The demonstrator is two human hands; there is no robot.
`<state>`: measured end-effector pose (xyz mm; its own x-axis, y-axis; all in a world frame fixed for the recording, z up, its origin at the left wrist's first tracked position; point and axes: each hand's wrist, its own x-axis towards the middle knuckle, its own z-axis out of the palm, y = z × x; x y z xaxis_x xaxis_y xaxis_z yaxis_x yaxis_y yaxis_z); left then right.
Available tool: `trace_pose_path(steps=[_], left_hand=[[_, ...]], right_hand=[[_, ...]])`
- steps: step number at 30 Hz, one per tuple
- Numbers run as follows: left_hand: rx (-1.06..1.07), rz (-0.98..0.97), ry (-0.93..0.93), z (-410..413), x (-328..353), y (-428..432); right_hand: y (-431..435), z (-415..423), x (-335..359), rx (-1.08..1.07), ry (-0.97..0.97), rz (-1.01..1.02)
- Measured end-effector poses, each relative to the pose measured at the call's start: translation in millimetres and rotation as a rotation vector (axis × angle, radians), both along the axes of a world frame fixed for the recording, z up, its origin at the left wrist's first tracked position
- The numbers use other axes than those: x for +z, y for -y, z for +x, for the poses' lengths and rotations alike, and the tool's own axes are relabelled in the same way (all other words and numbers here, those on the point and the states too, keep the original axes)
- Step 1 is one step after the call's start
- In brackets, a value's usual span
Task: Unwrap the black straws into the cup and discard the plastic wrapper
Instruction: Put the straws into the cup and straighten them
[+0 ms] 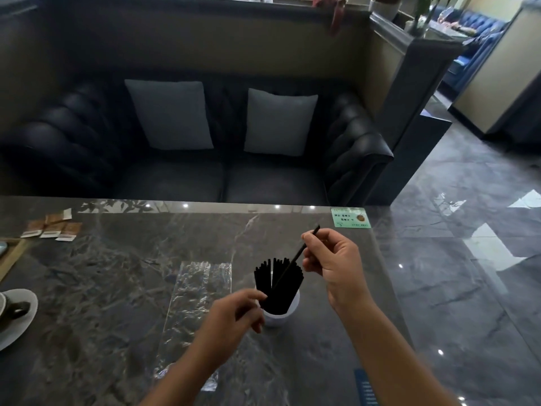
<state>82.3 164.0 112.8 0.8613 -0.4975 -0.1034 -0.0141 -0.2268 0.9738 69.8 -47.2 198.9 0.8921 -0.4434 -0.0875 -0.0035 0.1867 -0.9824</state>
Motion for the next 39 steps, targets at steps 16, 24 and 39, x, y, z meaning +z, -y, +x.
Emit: trace_pose_path(steps=[16, 24, 39], left_hand=[[-0.125, -0.058, -0.104, -27, -1, 27], [-0.100, -0.048, -0.109, -26, -15, 32], [0.245, 0.005, -0.197, 21, -40, 18]], right_hand=[[-10, -5, 3, -0.115, 0.101, -0.269], [-4, -1, -1, -0.126, 0.089, -0.310], [31, -4, -62, -0.266, -0.036, -0.543]])
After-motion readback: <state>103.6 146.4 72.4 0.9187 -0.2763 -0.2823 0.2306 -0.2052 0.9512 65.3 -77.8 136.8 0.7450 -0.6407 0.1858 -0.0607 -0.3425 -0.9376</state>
